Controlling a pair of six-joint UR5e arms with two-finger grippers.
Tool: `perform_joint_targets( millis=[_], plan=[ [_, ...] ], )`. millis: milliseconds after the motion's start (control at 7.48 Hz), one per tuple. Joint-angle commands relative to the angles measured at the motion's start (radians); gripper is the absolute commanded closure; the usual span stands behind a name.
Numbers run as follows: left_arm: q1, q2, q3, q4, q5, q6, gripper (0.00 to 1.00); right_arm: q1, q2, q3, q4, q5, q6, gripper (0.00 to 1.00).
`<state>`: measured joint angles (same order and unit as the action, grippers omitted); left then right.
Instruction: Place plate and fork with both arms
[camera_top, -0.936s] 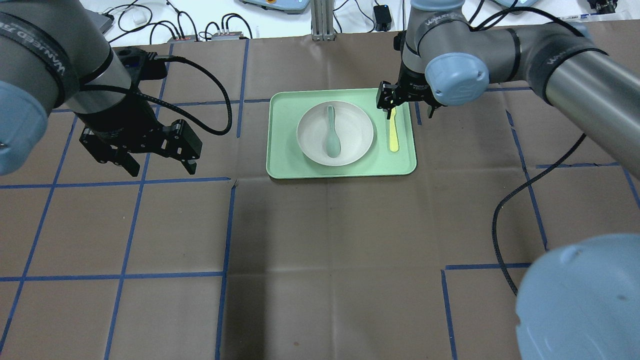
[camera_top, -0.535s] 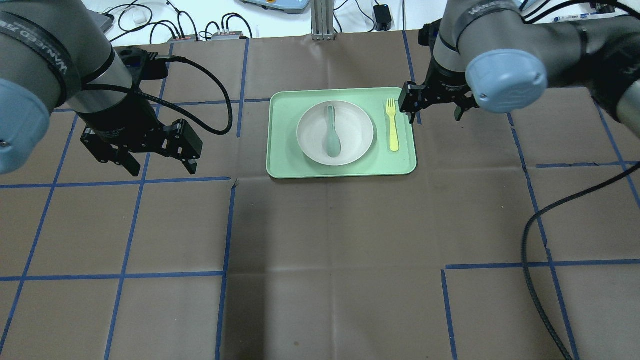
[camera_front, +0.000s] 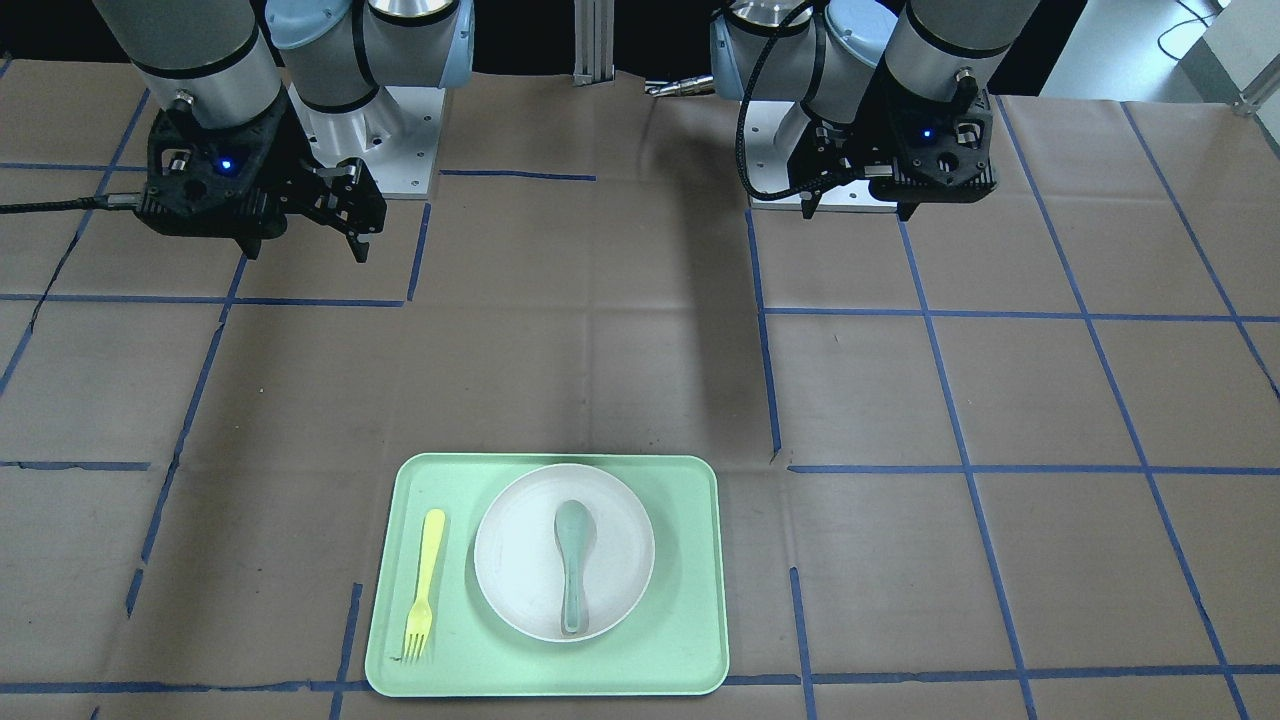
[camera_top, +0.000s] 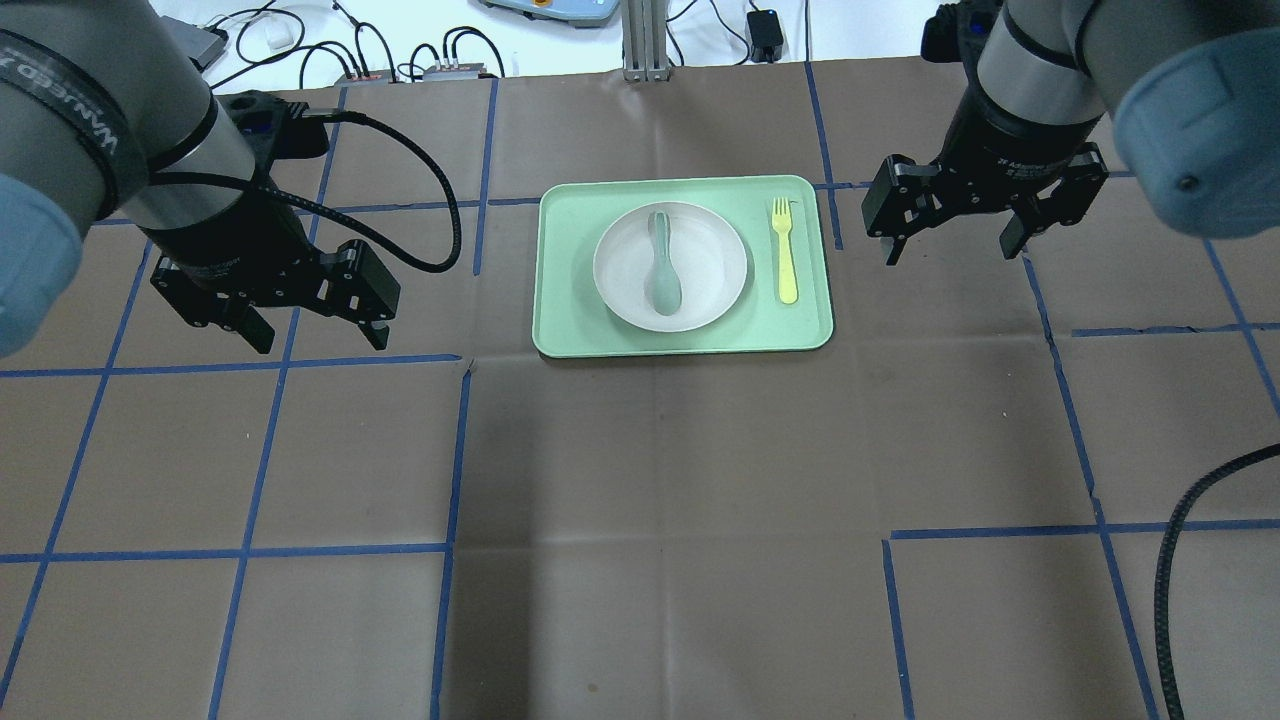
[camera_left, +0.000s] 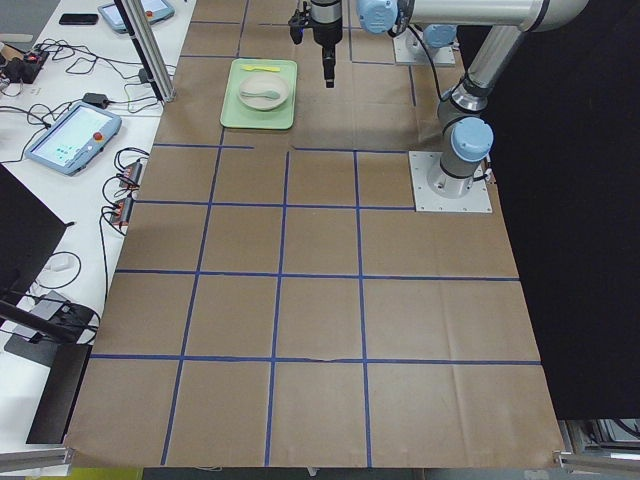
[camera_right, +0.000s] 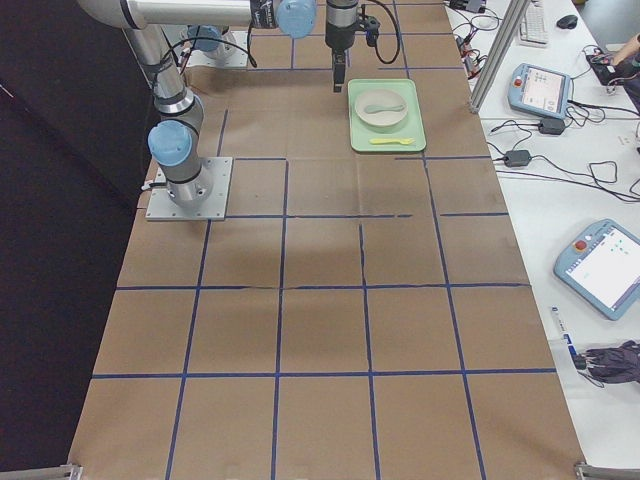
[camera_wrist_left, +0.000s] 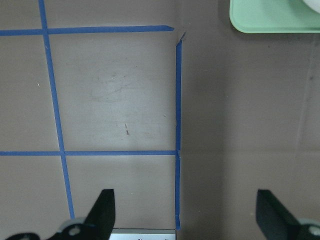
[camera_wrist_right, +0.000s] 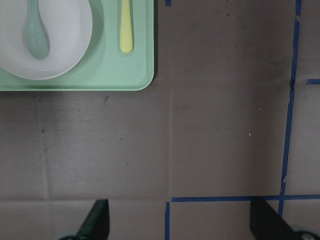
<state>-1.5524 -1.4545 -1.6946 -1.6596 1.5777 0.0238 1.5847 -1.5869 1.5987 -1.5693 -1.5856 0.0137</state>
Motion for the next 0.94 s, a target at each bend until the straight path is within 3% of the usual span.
perform_joint_targets(
  millis=[0,802],
  plan=[
    [0.000,-0.010,0.000,0.000,-0.002,-0.005,0.00,0.001,0.030,-0.046,0.034,0.001,0.002,0.00],
    [0.000,0.006,-0.037,0.004,-0.001,0.004,0.00,0.001,0.031,-0.046,0.035,-0.005,0.002,0.00]
  ],
)
